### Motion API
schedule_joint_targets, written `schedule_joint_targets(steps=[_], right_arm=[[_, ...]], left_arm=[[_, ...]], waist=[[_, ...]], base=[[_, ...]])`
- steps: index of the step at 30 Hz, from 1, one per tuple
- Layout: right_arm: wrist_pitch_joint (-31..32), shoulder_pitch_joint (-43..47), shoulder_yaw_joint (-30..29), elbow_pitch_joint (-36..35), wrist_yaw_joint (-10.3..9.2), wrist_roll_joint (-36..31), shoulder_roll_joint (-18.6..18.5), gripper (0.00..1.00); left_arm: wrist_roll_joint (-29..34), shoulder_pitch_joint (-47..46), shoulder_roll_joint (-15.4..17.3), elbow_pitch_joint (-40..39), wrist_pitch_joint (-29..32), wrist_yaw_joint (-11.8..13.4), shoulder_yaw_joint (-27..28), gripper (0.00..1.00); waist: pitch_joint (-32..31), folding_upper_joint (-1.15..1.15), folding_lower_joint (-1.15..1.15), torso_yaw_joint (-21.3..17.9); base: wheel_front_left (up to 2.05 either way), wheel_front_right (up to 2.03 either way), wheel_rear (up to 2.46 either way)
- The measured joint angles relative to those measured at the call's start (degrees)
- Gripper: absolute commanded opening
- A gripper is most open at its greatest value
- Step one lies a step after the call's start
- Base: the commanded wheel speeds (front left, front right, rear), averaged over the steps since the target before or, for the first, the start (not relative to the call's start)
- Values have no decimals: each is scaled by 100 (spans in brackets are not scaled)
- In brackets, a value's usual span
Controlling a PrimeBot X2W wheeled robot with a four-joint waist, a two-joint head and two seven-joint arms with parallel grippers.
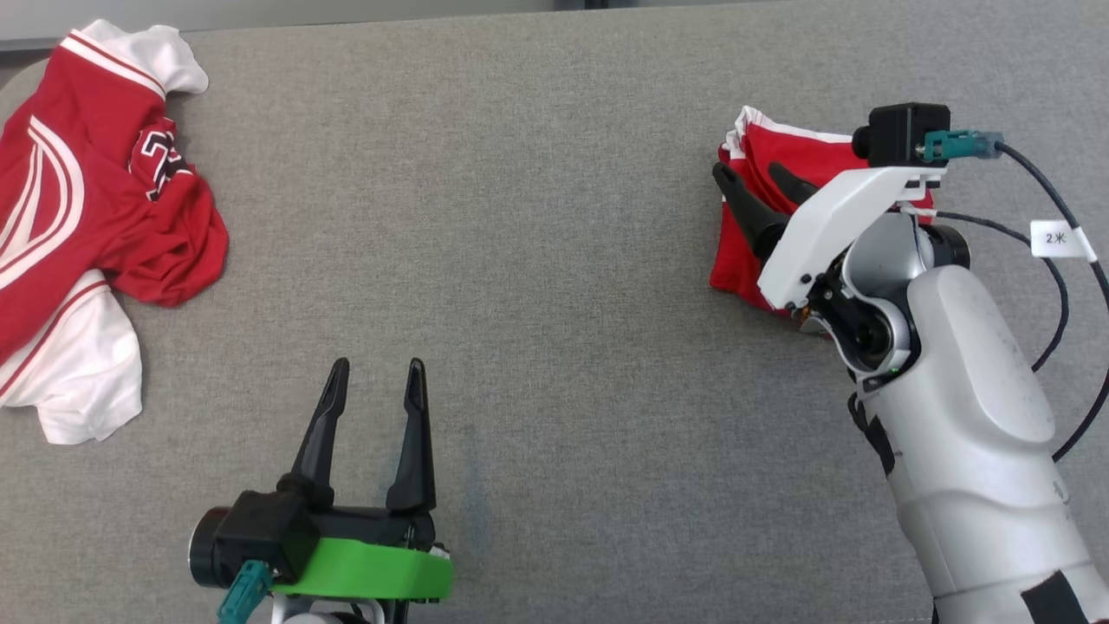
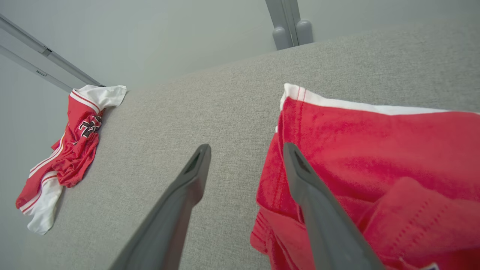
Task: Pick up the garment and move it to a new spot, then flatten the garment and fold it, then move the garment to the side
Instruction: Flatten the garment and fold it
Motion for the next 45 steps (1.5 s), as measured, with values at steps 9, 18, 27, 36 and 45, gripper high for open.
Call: schedule_joint_targets(steps=[9,18,27,36,45], right_arm=[[-1452,1256,421,-1495,0,-311,-832,100],[-3093,2742,-522,-1497,0,-814,-1055,100],[-3758,3632,-1182,-1015,1,-1823,-864,100],[-3791,3830,-1210,-916,1,-2052,-666,100],[-3791,3737,-1221,-931,1,-1954,-565,100]], left_arm=[[11,372,1,-13,0,45,332,100],[86,797,0,-7,0,30,642,100],[269,1172,0,142,-8,-60,938,100],[387,1290,1,318,-8,-172,1156,100],[344,1296,0,348,-8,-166,1178,100]], waist=[[-366,0,0,-126],[-876,0,0,-316],[-1375,0,0,-428],[-1524,0,0,-404],[-1523,0,0,-339]], base=[[0,0,0],[0,0,0],[0,0,0],[0,0,0],[0,0,0]])
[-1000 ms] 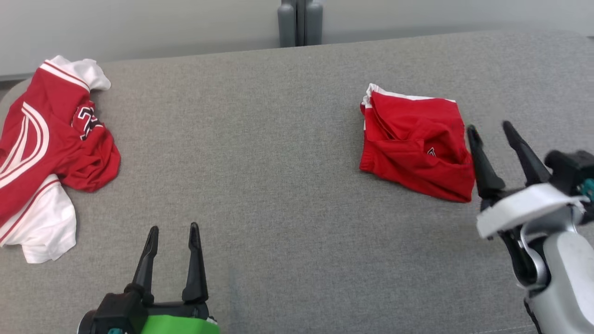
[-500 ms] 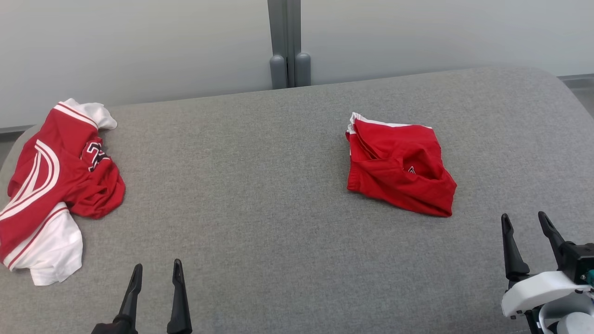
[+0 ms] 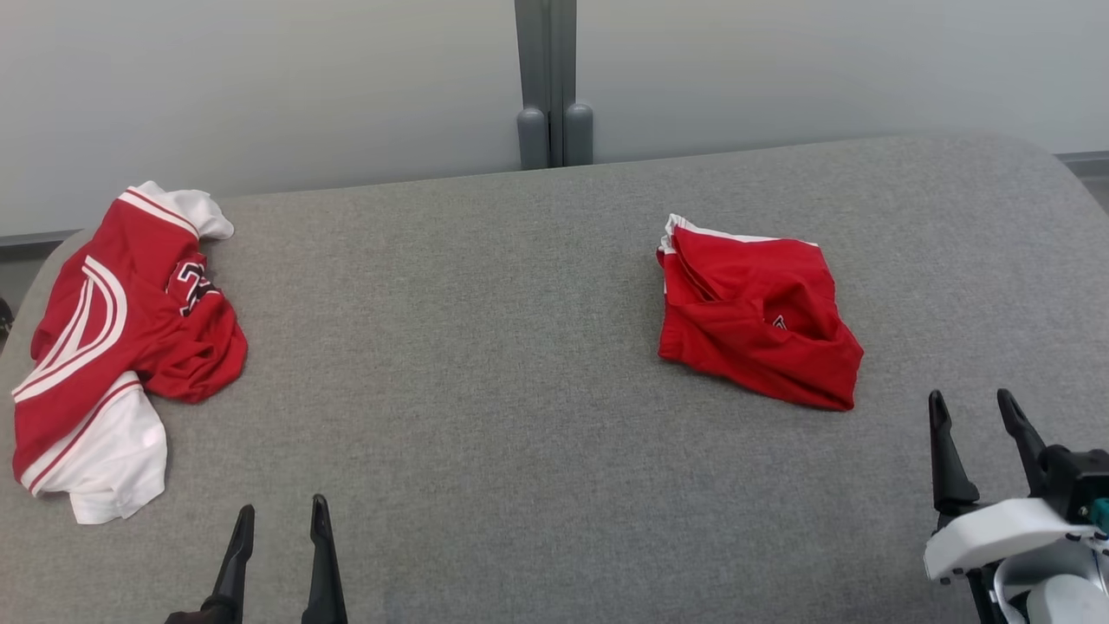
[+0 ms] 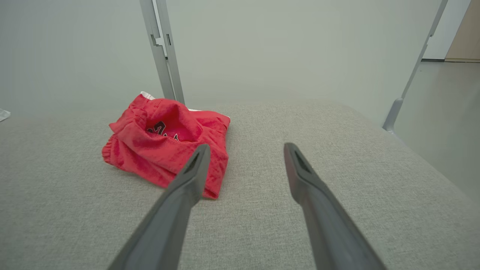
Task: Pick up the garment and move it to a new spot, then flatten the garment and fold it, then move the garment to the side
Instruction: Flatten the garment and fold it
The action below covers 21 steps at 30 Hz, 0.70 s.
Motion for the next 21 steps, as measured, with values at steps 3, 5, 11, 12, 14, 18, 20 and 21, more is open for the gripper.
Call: schedule_joint_targets(steps=[3,5,11,12,14,18,20,21], right_arm=[[-1,-378,91,211,0,78,-154,0],[-1,-714,190,443,0,125,-281,0],[138,-1981,426,1436,2,113,-673,0],[167,-2211,443,1621,2,97,-732,0],[214,-2604,434,1946,2,63,-801,0],[282,-3281,476,2608,2,-100,-904,0],[279,-3538,565,2921,2,-153,-881,0],[271,-3622,616,3040,2,-168,-870,0]], left_arm=[[-10,-10,0,-14,0,16,-52,100],[-10,-60,0,-14,0,15,-93,100],[-10,-353,0,0,0,-11,-233,100],[-12,-409,0,9,0,-15,-263,100],[-18,-514,1,25,0,-36,-320,100],[-44,-760,1,38,0,-57,-402,100],[-48,-852,1,59,0,-60,-453,100],[-47,-879,1,68,0,-60,-476,100]], waist=[[71,0,0,4],[152,0,0,13],[484,0,0,75],[554,0,0,93],[682,0,0,130],[980,0,0,225],[1138,0,0,278],[1198,0,0,299]], base=[[0,0,0],[0,0,0],[0,0,0],[0,0,0],[0,0,0],[0,0,0],[0,0,0],[0,0,0]])
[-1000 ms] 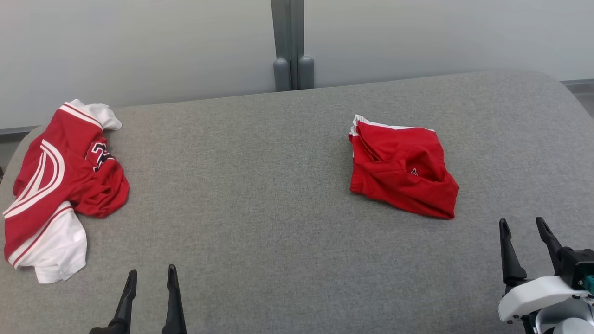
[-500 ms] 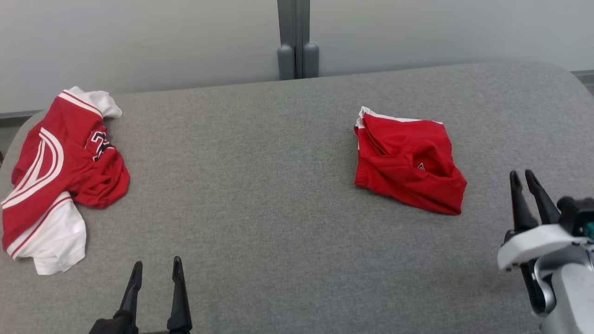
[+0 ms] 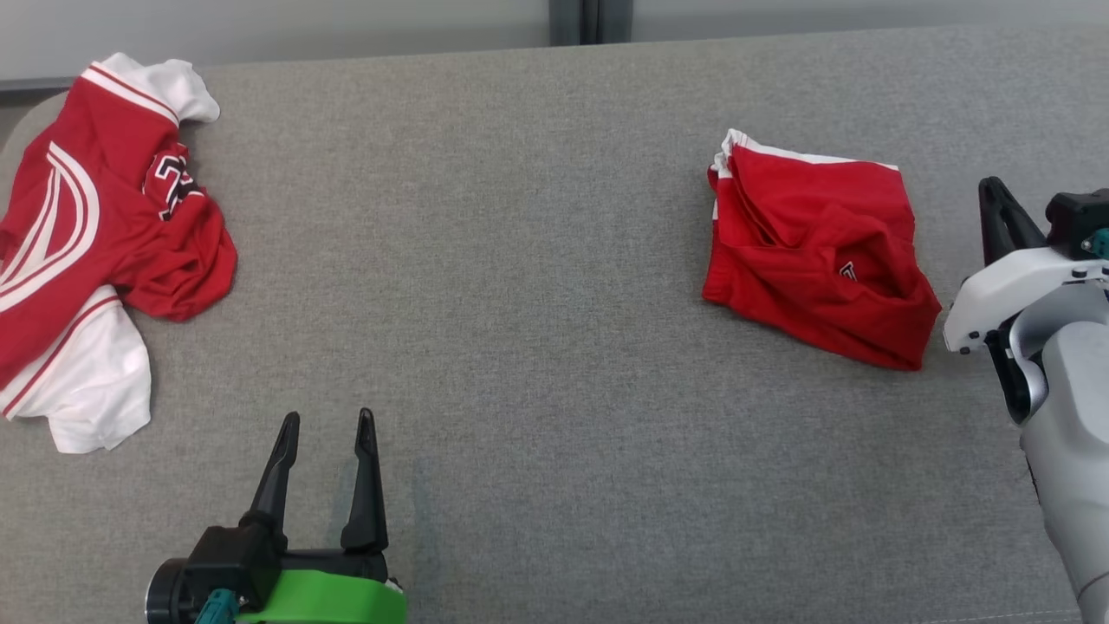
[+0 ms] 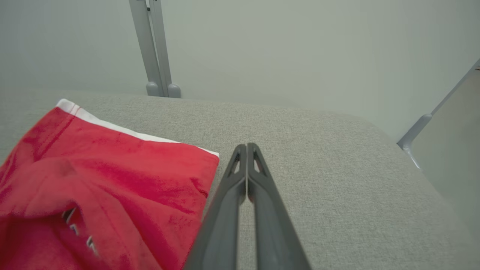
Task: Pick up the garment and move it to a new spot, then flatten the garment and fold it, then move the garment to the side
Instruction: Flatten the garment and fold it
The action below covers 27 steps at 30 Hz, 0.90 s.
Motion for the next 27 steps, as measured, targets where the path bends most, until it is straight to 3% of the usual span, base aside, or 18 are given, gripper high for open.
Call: schedule_joint_targets(steps=[11,27], right_arm=[[-238,-399,1032,726,0,151,281,0],[-272,233,2984,-214,0,1178,387,0]], left_arm=[[-21,-193,-1,59,0,14,-54,100],[-59,-171,-1,73,0,56,-47,100]], waist=[[419,0,0,188],[228,0,0,-25]], base=[[0,0,0],[0,0,0]])
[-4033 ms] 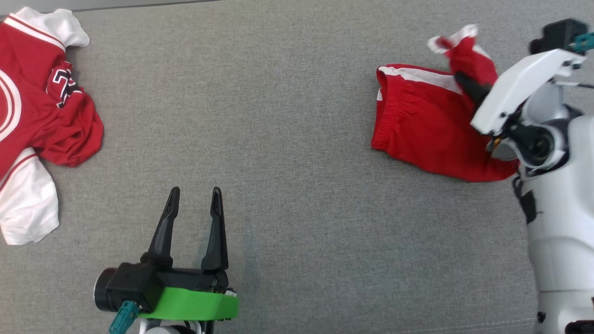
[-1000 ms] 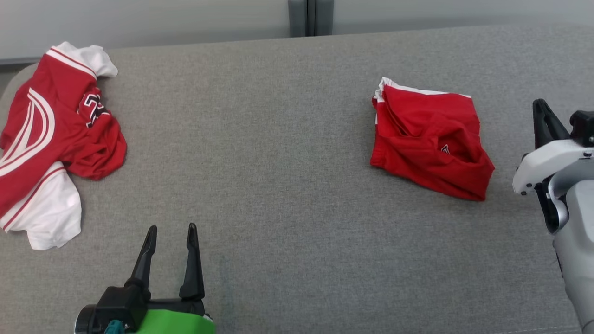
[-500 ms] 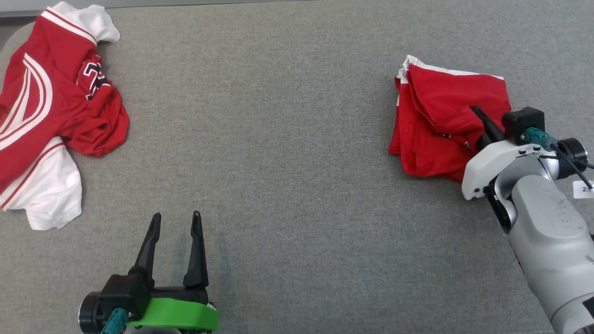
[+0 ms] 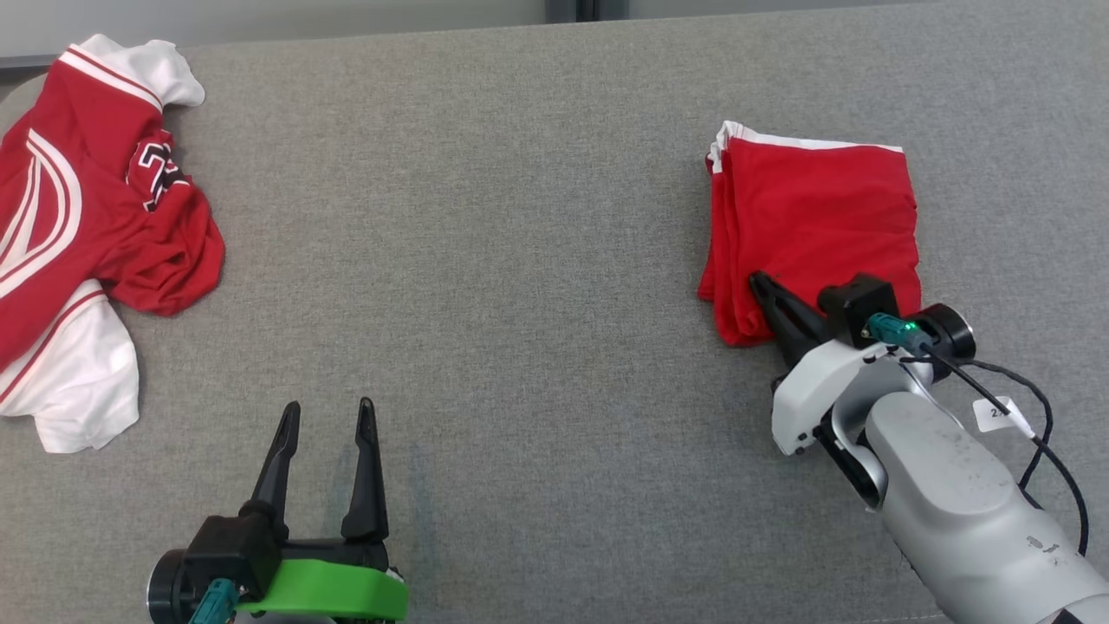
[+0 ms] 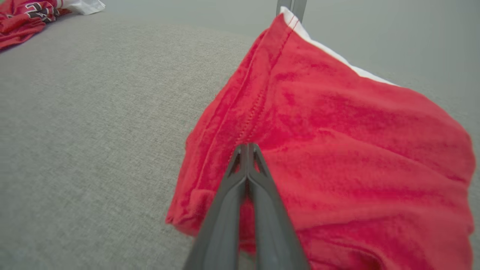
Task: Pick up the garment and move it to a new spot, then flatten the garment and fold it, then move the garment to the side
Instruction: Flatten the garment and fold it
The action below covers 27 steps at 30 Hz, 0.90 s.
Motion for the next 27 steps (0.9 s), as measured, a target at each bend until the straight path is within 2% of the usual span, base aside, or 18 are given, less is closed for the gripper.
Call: schedule_joint_targets(steps=[6,14,17,20,21,22,23,24,25,27], right_arm=[[0,259,194,-265,0,219,77,0],[1,527,275,-250,0,237,255,0],[0,664,64,-501,1,259,315,0],[0,927,-393,-950,0,213,290,2],[0,1072,-621,-1178,0,174,277,27],[0,1233,-824,-1403,0,98,260,40],[0,1413,-1050,-1633,0,2,253,58],[0,1575,-1225,-1835,0,-85,252,95],[-1,1766,-1426,-2074,0,-178,257,100],[0,2125,-1775,-2442,0,-357,278,100]], left_arm=[[1,94,0,11,0,3,14,100],[-9,216,0,46,0,41,27,100],[-16,242,0,59,0,47,97,100],[-16,326,0,63,0,54,189,100],[-16,370,0,76,0,53,222,100],[-10,417,0,94,0,52,249,100],[11,471,0,108,0,43,280,100],[30,506,0,125,0,36,303,100],[53,544,0,142,0,14,336,100],[82,630,0,174,0,-13,385,100]], waist=[[-126,0,0,-11],[-281,0,0,-76],[-390,0,0,-103],[-540,0,0,-122],[-604,0,0,-127],[-669,0,0,-130],[-736,0,0,-132],[-792,0,0,-134],[-861,0,0,-136],[-991,0,0,-139]], base=[[0,0,0],[0,0,0],[0,0,0],[0,0,0],[0,0,0],[0,0,0],[0,0,0],[0,0,0],[0,0,0],[0,0,0]])
